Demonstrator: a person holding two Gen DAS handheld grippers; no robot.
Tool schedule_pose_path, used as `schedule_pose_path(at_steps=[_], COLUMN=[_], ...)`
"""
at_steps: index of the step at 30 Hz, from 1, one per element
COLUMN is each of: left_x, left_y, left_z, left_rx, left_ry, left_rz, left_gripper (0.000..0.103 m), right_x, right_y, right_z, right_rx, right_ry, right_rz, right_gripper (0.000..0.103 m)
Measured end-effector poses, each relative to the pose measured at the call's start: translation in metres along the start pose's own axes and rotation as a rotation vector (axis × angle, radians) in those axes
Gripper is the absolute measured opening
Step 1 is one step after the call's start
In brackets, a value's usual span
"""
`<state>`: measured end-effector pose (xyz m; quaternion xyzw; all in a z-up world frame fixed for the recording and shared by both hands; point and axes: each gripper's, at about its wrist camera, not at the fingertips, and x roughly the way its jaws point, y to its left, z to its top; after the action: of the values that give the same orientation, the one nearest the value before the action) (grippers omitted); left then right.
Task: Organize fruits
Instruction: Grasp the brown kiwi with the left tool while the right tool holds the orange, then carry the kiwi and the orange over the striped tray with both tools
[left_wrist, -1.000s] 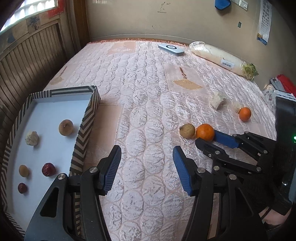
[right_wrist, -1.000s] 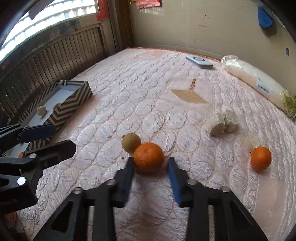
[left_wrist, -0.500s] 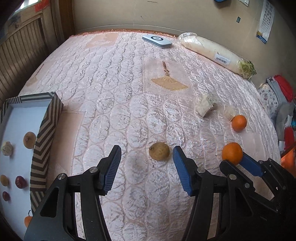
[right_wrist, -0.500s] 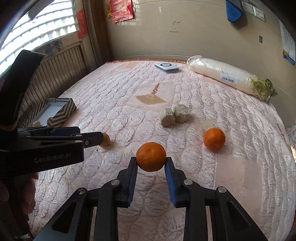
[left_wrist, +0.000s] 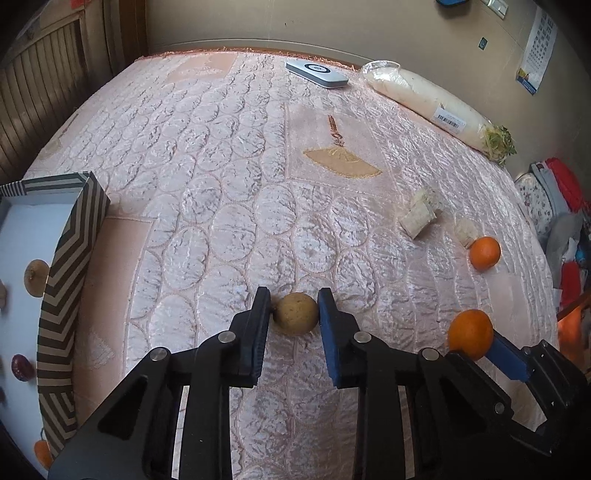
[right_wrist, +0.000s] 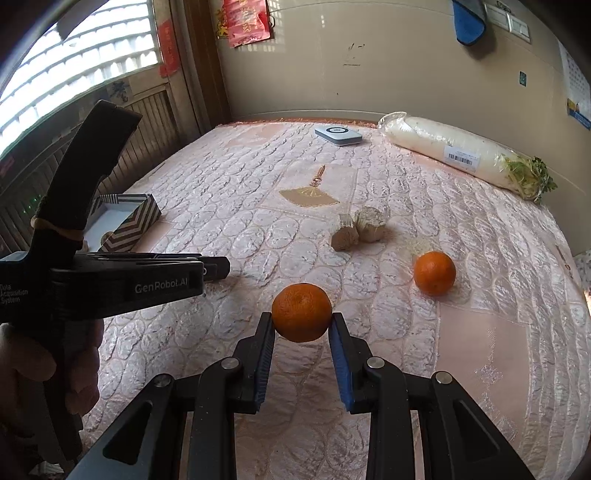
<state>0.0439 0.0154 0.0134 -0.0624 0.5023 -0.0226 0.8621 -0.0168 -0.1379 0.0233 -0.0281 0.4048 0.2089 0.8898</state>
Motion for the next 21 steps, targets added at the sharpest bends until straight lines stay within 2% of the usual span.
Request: schedule_pose_path(at_steps=[13, 21], left_x=[-0.045, -0.065], left_y=[0.015, 0.038], left_z=[-0.029, -0.048], left_rx=[0.044, 0.037], left_ry=[-0.109, -0.146], left_rz=[0.093, 0.133], left_gripper=[0.026, 0.025], right_x=[-0.003, -0.006], right_y=[0.027, 0.051], right_z=[-0.011, -0.014], right_rx=[-0.012, -0.028], right_ry=[-0.009, -0.013], right_rz=[0.019, 0.036], right_gripper=[0.029, 0.029])
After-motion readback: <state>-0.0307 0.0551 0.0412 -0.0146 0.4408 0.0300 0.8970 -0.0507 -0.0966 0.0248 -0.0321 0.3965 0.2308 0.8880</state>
